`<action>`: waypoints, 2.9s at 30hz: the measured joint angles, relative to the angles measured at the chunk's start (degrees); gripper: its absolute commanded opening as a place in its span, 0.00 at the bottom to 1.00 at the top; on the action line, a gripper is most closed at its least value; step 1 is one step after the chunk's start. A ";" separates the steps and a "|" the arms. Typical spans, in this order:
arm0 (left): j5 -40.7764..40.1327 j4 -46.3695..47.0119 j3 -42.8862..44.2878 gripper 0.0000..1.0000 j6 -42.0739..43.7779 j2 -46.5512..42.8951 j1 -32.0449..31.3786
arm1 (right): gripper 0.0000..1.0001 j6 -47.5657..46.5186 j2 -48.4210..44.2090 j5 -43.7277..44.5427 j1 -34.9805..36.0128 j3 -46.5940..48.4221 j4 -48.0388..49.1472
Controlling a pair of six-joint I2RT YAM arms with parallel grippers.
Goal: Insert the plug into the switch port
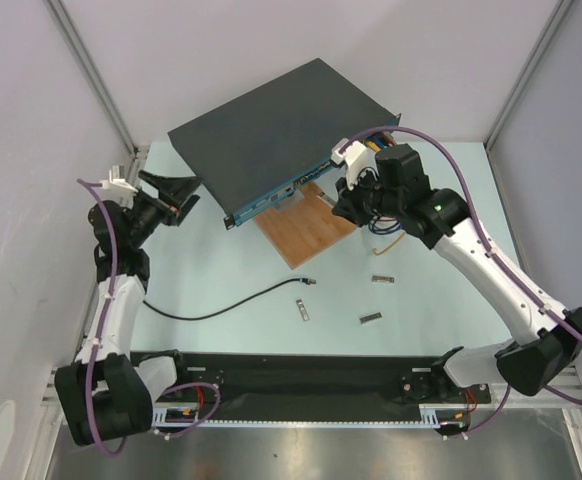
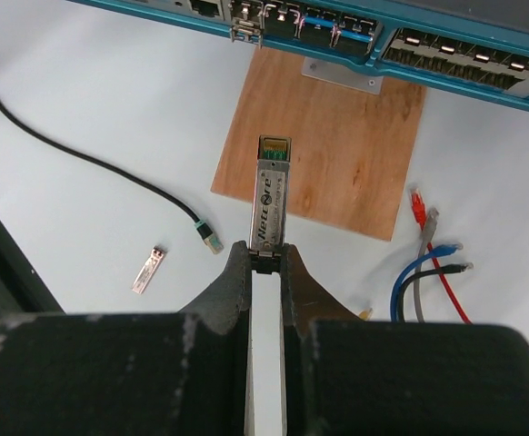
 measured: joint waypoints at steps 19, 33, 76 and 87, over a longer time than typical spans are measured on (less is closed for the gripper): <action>-0.28 0.42 4.42 0.21 -2.82 7.52 -8.76 | 0.00 3.28 6.99 6.88 3.04 4.70 3.41; -0.33 -0.15 4.55 0.00 -2.73 7.52 -8.83 | 0.00 8.20 8.20 8.13 3.06 5.75 4.46; -0.35 -2.43 5.53 0.00 -2.05 7.48 -8.92 | 0.00 10.14 7.85 10.45 5.25 3.93 6.56; -0.31 -2.99 5.84 0.00 -1.75 7.50 -8.92 | 0.00 10.14 9.44 10.43 4.81 4.66 7.45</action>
